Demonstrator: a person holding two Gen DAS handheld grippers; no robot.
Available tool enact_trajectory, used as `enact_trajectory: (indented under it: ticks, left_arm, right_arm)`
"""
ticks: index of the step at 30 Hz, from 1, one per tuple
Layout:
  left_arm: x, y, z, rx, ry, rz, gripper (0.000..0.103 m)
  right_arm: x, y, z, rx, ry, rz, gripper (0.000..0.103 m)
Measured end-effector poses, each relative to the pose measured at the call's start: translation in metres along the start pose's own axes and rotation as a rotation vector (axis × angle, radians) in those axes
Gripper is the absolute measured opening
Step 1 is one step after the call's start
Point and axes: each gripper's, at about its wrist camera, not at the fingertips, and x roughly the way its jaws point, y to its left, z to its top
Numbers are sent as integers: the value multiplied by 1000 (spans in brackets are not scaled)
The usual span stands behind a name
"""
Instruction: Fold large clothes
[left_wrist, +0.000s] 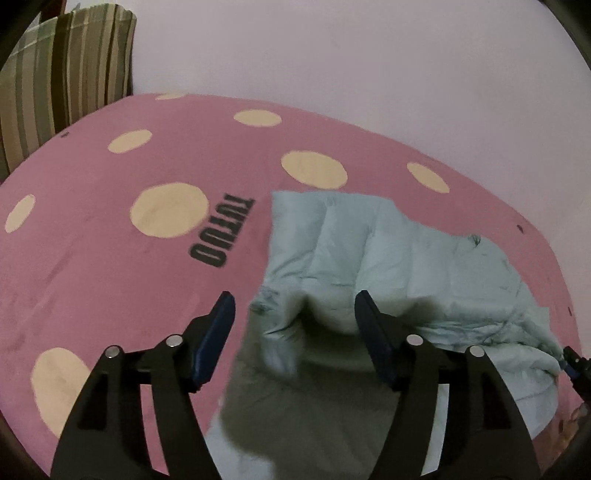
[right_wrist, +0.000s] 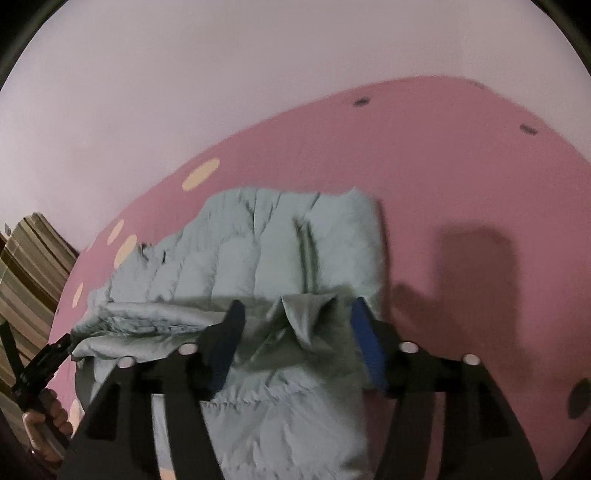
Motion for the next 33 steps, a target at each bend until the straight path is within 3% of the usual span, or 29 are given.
enact_trajectory:
  ticks: [5, 11, 25, 27, 29, 30, 33]
  left_arm:
    - [-17, 23, -5, -11, -2, 3, 68]
    - [-15, 45, -20, 5, 34, 19, 68]
    - [47, 4, 2, 144, 116, -31, 68]
    - [56, 2, 4, 141, 139, -54, 61]
    - [63, 1, 5, 143, 168, -74, 46]
    - [66, -1, 5, 149, 178, -79, 43]
    - [70, -7, 3, 192, 171, -64, 20]
  right_arm:
    - [-21, -7, -6, -38, -4, -7, 61]
    - [-18, -7, -16, -86, 15, -9, 61]
    - [42, 17, 16, -209, 53, 1, 61]
    - [50, 19, 17, -219, 75, 7, 61]
    - [57, 20, 17, -229, 89, 0, 61]
    - [60, 20, 17, -230, 96, 1, 55]
    - [68, 19, 14, -238, 118, -5, 32]
